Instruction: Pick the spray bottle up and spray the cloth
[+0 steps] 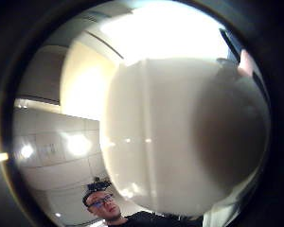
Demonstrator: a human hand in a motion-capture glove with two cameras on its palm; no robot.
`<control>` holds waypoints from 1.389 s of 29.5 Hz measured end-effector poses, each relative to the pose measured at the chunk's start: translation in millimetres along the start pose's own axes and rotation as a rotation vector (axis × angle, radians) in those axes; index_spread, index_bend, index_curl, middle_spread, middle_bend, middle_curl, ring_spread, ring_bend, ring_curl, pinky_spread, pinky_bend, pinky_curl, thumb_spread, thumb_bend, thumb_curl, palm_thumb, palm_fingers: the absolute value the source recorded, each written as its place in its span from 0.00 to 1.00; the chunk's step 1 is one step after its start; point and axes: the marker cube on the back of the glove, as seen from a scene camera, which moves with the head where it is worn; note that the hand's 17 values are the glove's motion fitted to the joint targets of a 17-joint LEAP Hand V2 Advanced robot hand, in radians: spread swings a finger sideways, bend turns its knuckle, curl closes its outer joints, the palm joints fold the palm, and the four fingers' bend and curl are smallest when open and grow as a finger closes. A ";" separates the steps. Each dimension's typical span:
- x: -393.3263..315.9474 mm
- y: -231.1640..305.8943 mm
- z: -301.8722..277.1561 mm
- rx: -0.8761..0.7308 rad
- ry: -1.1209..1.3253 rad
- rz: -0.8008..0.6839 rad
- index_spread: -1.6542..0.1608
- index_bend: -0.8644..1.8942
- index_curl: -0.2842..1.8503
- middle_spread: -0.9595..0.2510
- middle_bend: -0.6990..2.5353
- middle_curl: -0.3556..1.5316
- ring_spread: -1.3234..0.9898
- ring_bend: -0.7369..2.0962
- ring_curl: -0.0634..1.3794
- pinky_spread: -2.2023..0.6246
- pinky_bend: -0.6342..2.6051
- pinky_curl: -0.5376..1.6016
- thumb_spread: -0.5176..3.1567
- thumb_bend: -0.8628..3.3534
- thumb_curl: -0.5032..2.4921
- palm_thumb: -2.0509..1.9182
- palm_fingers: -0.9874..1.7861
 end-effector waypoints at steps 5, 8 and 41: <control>3.6 8.2 42.1 -0.163 0.045 -0.002 0.81 0.38 0.39 0.82 0.31 0.47 0.55 0.38 0.36 0.80 0.26 0.40 0.30 0.20 0.39 0.82 0.70; 12.3 1.8 46.9 -0.198 0.085 -0.001 0.82 0.38 0.39 0.82 0.31 0.47 0.56 0.38 0.36 0.80 0.26 0.40 0.30 0.20 0.39 0.82 0.70; 142.6 -22.2 36.1 -0.612 1.264 0.896 0.83 0.37 0.39 0.82 0.31 0.50 0.56 0.39 0.41 0.79 0.29 0.46 0.27 0.20 0.39 0.82 0.74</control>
